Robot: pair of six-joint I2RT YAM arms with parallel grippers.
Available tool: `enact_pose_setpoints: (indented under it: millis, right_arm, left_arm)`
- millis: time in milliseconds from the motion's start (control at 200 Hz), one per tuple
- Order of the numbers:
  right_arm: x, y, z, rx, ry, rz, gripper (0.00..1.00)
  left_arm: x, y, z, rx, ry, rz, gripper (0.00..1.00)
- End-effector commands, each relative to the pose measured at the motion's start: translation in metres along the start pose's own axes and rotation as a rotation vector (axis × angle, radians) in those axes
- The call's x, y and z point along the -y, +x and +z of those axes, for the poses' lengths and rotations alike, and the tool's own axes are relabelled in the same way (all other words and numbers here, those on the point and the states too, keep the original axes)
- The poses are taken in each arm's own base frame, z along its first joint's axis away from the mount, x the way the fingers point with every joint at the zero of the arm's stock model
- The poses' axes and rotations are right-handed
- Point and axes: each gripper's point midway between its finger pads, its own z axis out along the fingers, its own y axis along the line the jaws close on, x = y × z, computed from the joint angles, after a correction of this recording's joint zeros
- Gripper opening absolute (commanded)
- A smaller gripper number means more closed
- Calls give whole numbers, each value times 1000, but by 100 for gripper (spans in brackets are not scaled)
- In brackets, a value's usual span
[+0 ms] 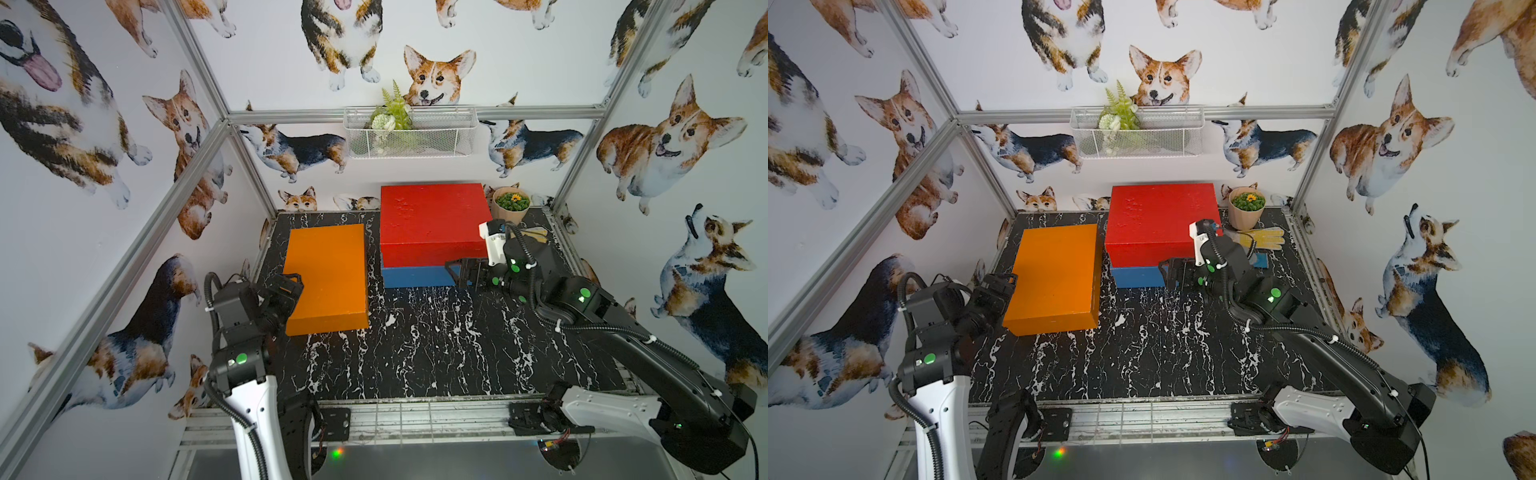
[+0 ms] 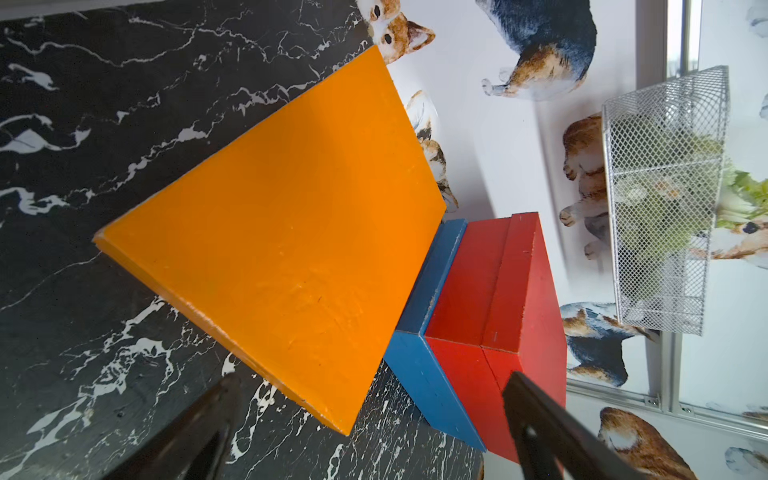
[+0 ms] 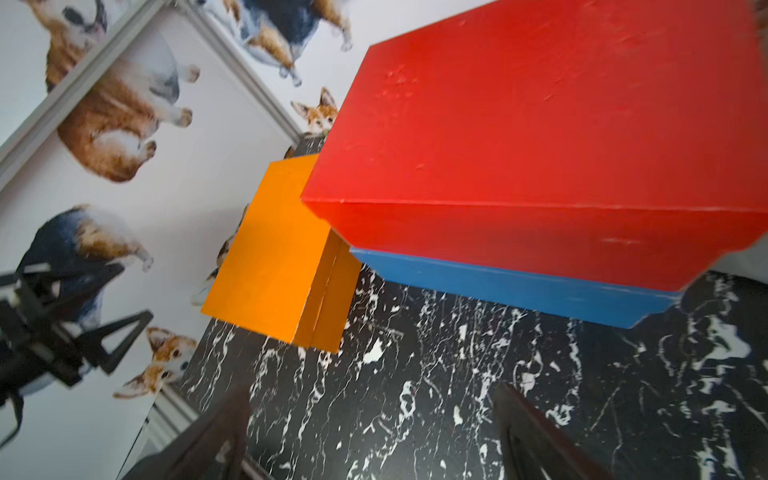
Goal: Stack the shoeboxes
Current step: Move the shoebox to the center of the board.
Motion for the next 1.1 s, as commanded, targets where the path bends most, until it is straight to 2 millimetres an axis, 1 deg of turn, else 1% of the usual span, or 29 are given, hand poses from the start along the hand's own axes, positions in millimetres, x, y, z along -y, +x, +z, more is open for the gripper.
enact_pose_setpoints:
  millis: [0, 5, 20, 30, 125, 140, 185, 200, 260, 325, 345, 360, 425, 435, 455, 515, 530, 545, 575, 580, 635, 640, 685, 706, 726, 791, 916, 986, 1096]
  right_arm:
    - [-19, 12, 9, 26, -9, -20, 91]
    - [-20, 19, 18, 8, 3, -29, 91]
    - [-22, 22, 21, 2, 2, -34, 91]
    - [-26, 27, 25, -7, 1, -45, 91]
    - [-44, 50, 39, -38, -12, -85, 90]
    - [-47, 54, 42, -43, -18, -90, 90]
    - [-57, 65, 51, -57, -35, -100, 90]
    - [-60, 68, 53, -61, -44, -103, 90]
    - [-74, 84, 65, -86, -73, -115, 88]
    - [-84, 100, 80, -120, -79, -138, 87]
    - [-87, 105, 84, -131, -79, -145, 87]
    - [-90, 109, 88, -140, -79, -151, 86]
    - [-94, 125, 102, -180, -78, -165, 84]
    - [-95, 129, 105, -187, -82, -167, 84]
    - [-96, 132, 108, -195, -85, -166, 83]
    - [-99, 145, 120, -219, -93, -163, 83]
    - [-99, 148, 124, -226, -96, -161, 82]
    - [-100, 153, 128, -236, -98, -163, 82]
    - [-103, 159, 133, -250, -112, -160, 82]
    - [-102, 162, 136, -257, -108, -163, 82]
    - [-104, 171, 144, -277, -109, -166, 81]
    - [-105, 172, 145, -279, -110, -166, 81]
    - [-110, 183, 154, -306, -115, -179, 81]
    - [-111, 185, 156, -309, -116, -183, 81]
    - [-112, 189, 159, -320, -112, -188, 81]
    - [-114, 204, 169, -354, -104, -202, 81]
    - [-113, 221, 187, -395, -88, -204, 80]
    - [-113, 225, 194, -403, -79, -209, 80]
    - [-114, 230, 203, -413, -68, -220, 80]
  left_arm:
    - [48, -28, 22, -31, 87, 121, 100]
    - [51, -29, 23, -29, 88, 127, 100]
    - [56, -31, 28, -29, 85, 143, 100]
    - [60, -35, 30, -22, 85, 156, 100]
    - [94, -44, 62, 6, 7, 319, 100]
    - [102, -46, 66, 10, 2, 343, 100]
    - [117, -47, 91, -14, -7, 385, 100]
    - [124, -47, 99, -21, 7, 397, 100]
    - [143, -50, 131, -48, 40, 410, 99]
    - [160, -56, 163, -44, 41, 452, 99]
    - [166, -59, 167, -33, 41, 471, 99]
    - [165, -59, 181, -41, 21, 483, 99]
    - [173, -63, 214, -47, -13, 554, 99]
    - [171, -63, 220, -53, -24, 565, 99]
    - [175, -65, 228, -54, -30, 584, 99]
    - [178, -69, 256, -70, -57, 627, 99]
    - [180, -71, 260, -66, -59, 636, 99]
    - [175, -71, 269, -75, -76, 642, 99]
    - [178, -74, 280, -70, -80, 659, 99]
    - [175, -73, 284, -75, -88, 660, 99]
    - [170, -74, 308, -80, -100, 693, 99]
    - [173, -75, 308, -74, -96, 697, 99]
    - [168, -76, 324, -77, -102, 721, 100]
    - [164, -76, 332, -80, -111, 730, 100]
    - [163, -78, 335, -74, -113, 736, 100]
    - [152, -77, 355, -81, -118, 755, 100]
    - [132, -71, 380, -99, -140, 789, 100]
    - [119, -66, 391, -119, -160, 800, 100]
    - [96, -65, 401, -140, -216, 805, 100]
